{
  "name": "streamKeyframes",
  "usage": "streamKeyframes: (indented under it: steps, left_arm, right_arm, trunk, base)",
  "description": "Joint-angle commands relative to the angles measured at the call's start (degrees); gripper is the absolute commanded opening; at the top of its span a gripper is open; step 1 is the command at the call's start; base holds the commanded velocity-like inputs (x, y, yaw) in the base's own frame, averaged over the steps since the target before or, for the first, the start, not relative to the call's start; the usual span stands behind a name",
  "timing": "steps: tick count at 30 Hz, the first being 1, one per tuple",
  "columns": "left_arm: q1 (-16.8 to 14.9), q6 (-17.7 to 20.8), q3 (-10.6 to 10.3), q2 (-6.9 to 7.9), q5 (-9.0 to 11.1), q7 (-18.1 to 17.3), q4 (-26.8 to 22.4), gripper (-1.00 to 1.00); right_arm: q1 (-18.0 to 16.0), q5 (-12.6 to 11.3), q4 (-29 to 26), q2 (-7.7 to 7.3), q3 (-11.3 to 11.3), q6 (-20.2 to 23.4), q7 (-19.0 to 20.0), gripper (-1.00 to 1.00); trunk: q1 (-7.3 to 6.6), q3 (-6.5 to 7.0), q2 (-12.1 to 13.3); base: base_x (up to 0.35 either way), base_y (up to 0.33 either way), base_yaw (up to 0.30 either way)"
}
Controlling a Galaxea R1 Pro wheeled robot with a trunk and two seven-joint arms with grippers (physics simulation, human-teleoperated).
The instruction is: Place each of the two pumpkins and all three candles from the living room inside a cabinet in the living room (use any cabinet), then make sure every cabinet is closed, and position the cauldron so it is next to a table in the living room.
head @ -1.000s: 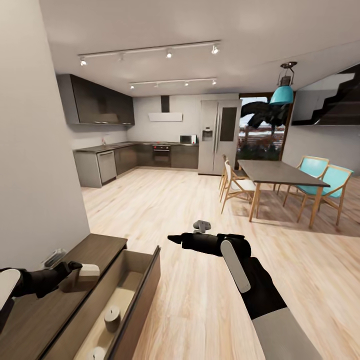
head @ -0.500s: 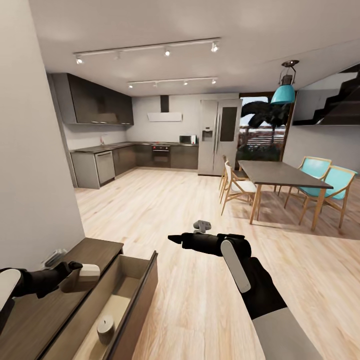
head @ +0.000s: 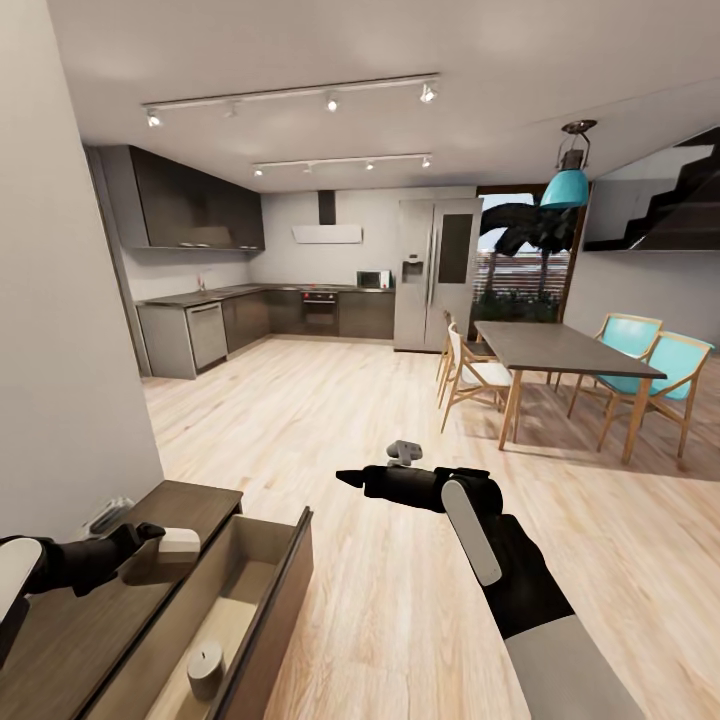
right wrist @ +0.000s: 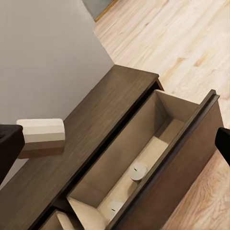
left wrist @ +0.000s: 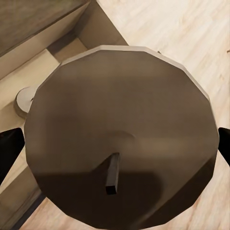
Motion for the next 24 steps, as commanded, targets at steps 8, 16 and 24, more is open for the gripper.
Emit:
streamKeyframes:
  steps: [8,16,24]
  left_arm:
    - [0.0,0.1,0.0,0.0,0.6,0.5,0.0,-1.0]
    - [0.0,0.1,0.0,0.0,0.6,0.5,0.0,-1.0]
    - [0.0,0.1,0.0,0.02,0.6,0.5,0.0,-1.0]
  right_arm:
    - [0.0,0.5,0.0,-0.01,-0.1,0.2,0.5,1.0]
    - [0.0,0.5,0.0,0.05,-0.1,0.2,0.5,1.0]
    - [0.0,0.5,0.0,0.01,-0.1,0.2,0.5,1.0]
  trunk:
    - [0.0,-0.03,0.0]
    - [0.0,0.02,0.0]
    - [0.0,0.02,0.0]
  base:
    - [0.171,0.0,-0.034]
    - [0.124,-0.069,-0.042]
    - [0.105,-0.056,-0.001]
